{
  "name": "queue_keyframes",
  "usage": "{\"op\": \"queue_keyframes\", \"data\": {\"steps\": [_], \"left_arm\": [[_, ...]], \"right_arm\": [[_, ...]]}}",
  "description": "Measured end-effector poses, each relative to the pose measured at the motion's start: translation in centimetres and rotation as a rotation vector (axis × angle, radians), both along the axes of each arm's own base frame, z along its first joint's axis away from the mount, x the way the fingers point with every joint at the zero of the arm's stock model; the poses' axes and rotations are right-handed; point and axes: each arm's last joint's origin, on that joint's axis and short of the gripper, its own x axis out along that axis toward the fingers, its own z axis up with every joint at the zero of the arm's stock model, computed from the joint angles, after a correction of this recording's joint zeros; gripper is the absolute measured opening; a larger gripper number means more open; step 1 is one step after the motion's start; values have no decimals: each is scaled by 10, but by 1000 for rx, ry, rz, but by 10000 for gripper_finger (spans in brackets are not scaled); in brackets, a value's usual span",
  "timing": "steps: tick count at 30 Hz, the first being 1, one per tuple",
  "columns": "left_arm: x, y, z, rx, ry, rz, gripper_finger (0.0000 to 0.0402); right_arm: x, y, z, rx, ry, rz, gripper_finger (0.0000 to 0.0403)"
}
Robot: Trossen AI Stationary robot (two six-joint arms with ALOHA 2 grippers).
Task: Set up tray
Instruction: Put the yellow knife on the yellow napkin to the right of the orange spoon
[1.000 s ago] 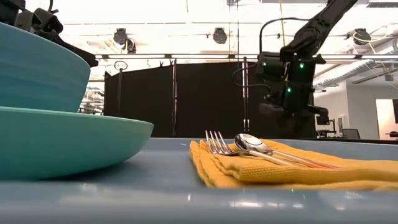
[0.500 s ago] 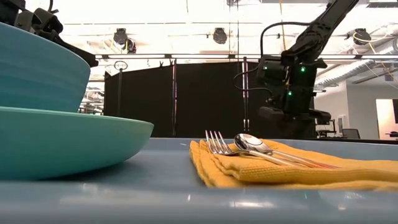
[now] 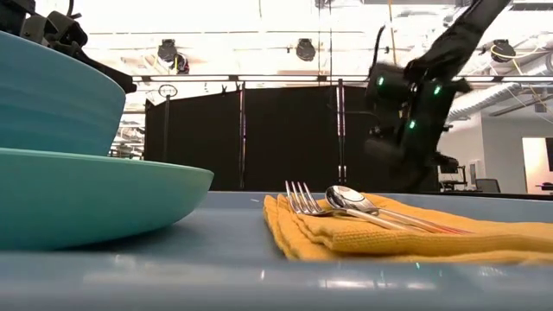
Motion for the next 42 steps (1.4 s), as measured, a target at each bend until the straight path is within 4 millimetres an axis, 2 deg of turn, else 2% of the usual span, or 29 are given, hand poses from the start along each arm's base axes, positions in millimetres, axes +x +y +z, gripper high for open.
{"op": "queue_keyframes", "data": {"steps": [6, 10, 12, 16, 20, 23, 25, 30, 36, 39, 42], "left_arm": [[0, 0, 0, 0, 1, 0, 115], [0, 0, 0, 0, 0, 0, 115], [0, 0, 0, 0, 0, 0, 115], [0, 0, 0, 0, 1, 0, 115], [0, 0, 0, 0, 0, 0, 115], [0, 0, 0, 0, 0, 0, 115], [0, 0, 0, 0, 0, 0, 115], [0, 0, 0, 0, 1, 0, 115], [0, 0, 0, 0, 0, 0, 115], [0, 0, 0, 0, 0, 0, 115], [0, 0, 0, 0, 0, 0, 115]], "right_arm": [[13, 49, 48, 24, -325, 188, 53], [10, 97, 72, 92, -489, 268, 53], [5, 122, 78, 140, -536, 273, 53], [-9, 179, 78, 319, -574, 244, 53], [-29, 230, 69, 498, -577, 90, 53], [-40, 264, 65, 571, -557, -33, 53], [-41, 282, 63, 549, -501, -90, 53], [-23, 313, 57, 357, -352, -179, 53], [16, 348, 46, 238, -415, -195, 53], [27, 359, 33, 236, -429, -200, 53], [32, 361, 21, 209, -465, -213, 53]]}}
